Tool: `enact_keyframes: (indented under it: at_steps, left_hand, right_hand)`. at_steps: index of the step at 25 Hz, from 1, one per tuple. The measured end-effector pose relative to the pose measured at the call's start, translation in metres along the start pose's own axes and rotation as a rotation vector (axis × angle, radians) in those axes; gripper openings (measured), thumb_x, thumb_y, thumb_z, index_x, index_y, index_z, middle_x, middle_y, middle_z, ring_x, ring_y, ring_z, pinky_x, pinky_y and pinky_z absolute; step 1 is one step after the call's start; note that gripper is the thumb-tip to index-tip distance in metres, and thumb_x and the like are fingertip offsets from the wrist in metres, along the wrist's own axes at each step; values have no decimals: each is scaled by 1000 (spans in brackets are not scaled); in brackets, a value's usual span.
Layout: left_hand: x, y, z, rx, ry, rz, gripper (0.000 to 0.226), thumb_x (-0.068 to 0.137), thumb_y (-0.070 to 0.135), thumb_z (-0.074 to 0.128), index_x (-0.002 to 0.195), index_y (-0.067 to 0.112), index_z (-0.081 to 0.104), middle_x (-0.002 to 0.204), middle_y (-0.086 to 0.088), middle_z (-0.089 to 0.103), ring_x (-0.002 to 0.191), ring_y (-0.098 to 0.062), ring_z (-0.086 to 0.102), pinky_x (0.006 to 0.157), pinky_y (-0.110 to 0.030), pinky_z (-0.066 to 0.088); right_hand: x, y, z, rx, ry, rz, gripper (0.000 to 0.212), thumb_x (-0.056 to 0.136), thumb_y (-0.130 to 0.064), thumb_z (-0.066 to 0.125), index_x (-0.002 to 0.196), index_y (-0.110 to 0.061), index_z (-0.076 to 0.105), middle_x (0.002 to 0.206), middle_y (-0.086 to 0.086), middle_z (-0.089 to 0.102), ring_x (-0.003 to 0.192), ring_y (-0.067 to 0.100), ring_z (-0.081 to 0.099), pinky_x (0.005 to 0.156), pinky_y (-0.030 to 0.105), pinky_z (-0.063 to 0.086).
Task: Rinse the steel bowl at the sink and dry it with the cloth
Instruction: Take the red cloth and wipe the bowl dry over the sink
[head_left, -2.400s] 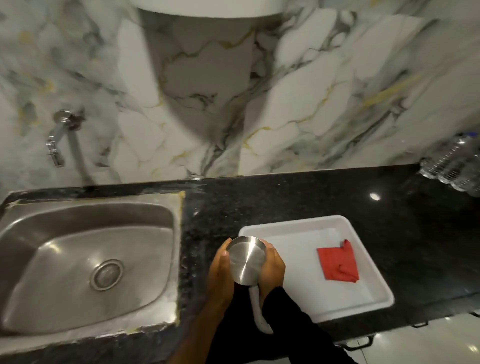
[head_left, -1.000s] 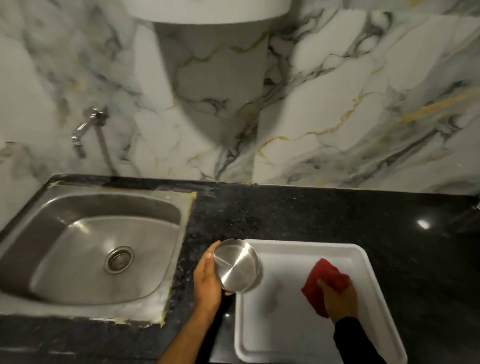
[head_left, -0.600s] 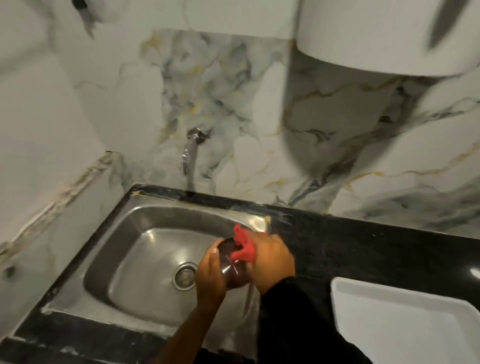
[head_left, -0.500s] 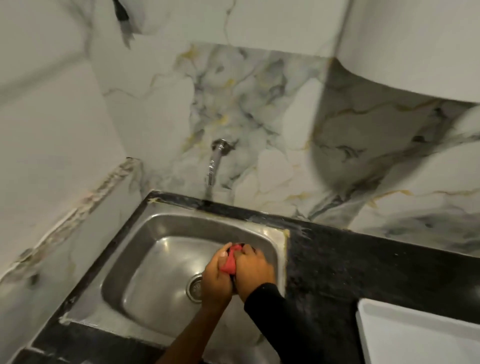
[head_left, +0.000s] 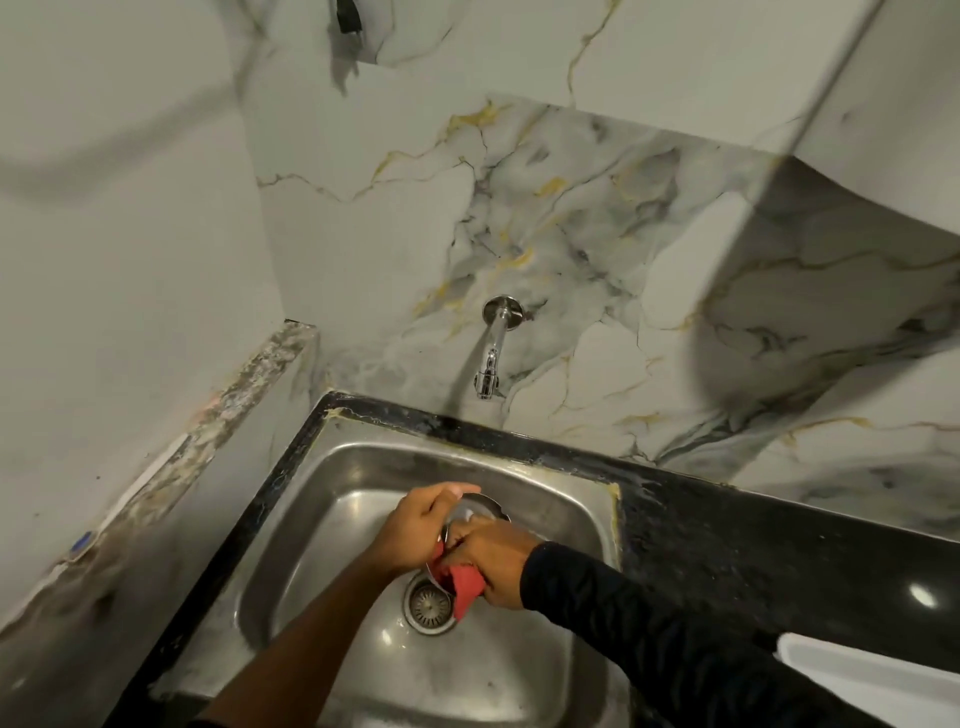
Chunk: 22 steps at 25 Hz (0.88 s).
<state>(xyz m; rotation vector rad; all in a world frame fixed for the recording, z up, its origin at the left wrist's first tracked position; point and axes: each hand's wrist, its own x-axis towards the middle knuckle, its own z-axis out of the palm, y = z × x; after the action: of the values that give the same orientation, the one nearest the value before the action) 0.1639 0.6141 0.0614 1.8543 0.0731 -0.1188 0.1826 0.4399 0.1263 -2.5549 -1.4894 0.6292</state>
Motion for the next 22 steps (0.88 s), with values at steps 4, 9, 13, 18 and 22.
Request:
enact_keyframes:
  at_steps: [4, 9, 13, 18, 22]
  left_hand:
    - [7, -7, 0, 171, -25, -43, 37, 102, 57, 37, 115, 60, 71, 124, 22, 77, 120, -4, 68, 109, -39, 52]
    - [15, -11, -5, 83, 249, -162, 42, 106, 56, 36, 125, 48, 72, 122, 13, 77, 114, -16, 69, 103, -42, 52]
    - [26, -10, -14, -96, 312, -225, 48, 106, 59, 34, 123, 40, 75, 112, 4, 78, 105, -20, 71, 99, -47, 57]
    - [23, -10, -14, -111, 133, -160, 45, 104, 58, 36, 120, 44, 76, 114, 7, 81, 111, -15, 73, 107, -49, 54]
    - [15, -16, -13, 52, 208, -98, 35, 108, 49, 36, 113, 58, 69, 125, 10, 78, 118, -15, 70, 109, -42, 51]
  right_hand:
    - [17, -4, -10, -644, -359, 33, 32, 100, -33, 64, 128, -21, 73, 136, 6, 67, 127, 37, 58, 103, 49, 50]
    - [26, 4, -44, -746, 22, 330, 37, 101, -38, 60, 127, -14, 71, 131, 12, 61, 121, 39, 54, 103, 54, 46]
    - [27, 4, -36, -518, 289, 279, 38, 88, -32, 77, 124, -22, 70, 123, 4, 64, 108, 31, 62, 85, 48, 57]
    - [46, -4, 7, -547, 255, 154, 46, 83, -38, 80, 125, -20, 72, 121, 2, 67, 100, 30, 69, 73, 42, 61]
    - [59, -14, 12, -541, 156, 379, 51, 92, -35, 70, 135, -8, 63, 124, 12, 63, 101, 35, 62, 72, 44, 53]
